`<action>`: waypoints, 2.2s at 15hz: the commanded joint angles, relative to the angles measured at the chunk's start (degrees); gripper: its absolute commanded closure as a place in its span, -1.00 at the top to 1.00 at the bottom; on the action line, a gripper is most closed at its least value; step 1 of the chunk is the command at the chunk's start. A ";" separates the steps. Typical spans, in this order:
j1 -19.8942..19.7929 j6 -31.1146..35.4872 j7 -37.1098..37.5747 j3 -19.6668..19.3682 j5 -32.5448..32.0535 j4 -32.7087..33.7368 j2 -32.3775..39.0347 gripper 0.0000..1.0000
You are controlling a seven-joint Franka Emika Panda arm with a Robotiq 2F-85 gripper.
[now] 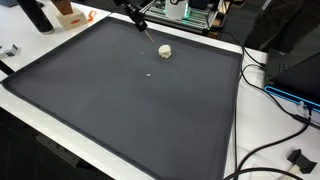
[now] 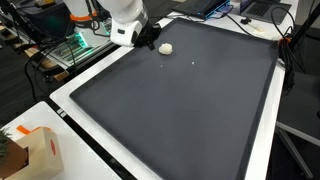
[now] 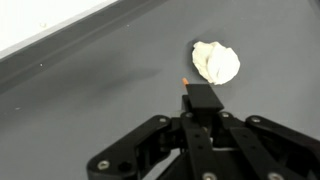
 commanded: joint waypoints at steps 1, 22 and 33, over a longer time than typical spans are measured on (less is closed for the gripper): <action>0.72 2.86 6.57 1.33 0.85 -2.37 -2.14 -0.94; 13.53 9.23 49.29 18.81 -45.93 -4.07 -12.03 -0.94; 19.04 2.75 49.25 25.52 -71.84 -3.40 -9.68 -0.94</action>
